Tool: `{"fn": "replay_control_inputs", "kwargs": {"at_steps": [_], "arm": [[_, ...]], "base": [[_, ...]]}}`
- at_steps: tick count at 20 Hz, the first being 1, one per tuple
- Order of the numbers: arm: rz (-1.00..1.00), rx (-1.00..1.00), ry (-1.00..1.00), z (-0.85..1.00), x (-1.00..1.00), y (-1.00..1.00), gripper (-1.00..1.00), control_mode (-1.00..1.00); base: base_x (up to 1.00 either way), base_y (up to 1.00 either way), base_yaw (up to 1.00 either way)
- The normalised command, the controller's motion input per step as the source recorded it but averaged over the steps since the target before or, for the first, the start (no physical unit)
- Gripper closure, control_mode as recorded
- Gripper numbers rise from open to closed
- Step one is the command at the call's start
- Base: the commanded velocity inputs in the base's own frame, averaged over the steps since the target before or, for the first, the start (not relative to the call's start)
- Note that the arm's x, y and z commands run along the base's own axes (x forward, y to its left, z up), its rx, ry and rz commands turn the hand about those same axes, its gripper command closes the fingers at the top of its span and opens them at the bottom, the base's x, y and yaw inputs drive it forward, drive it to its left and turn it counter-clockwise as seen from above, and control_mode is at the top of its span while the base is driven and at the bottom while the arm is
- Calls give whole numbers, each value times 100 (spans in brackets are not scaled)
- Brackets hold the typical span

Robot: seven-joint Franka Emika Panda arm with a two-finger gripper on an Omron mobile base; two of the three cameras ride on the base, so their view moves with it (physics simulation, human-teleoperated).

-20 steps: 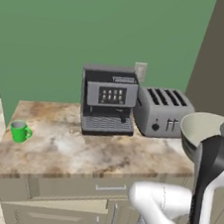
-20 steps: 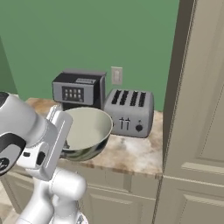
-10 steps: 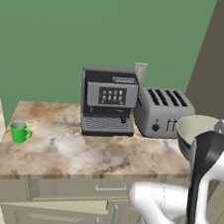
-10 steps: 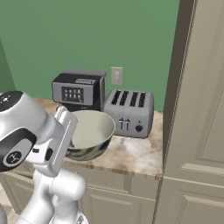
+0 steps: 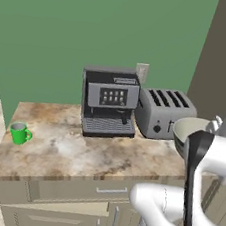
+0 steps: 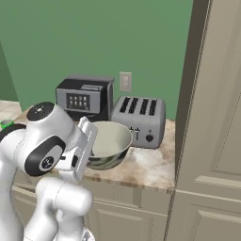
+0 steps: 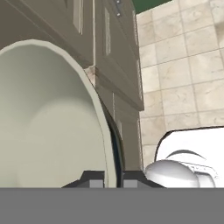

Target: Clear the mugs and bowl far away from the sink.

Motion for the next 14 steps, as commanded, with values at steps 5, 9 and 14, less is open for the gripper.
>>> {"fn": "replay_control_inputs", "kwargs": {"at_steps": [5,9,14], "arm": [[3,0,0,-33,46,-28,100,-100],[3,0,0,-32,15,-19,100,-100],[1,0,2,-35,6,-2,100,-100]], "base": [[0,0,0],[0,0,0],[0,0,0]]}}
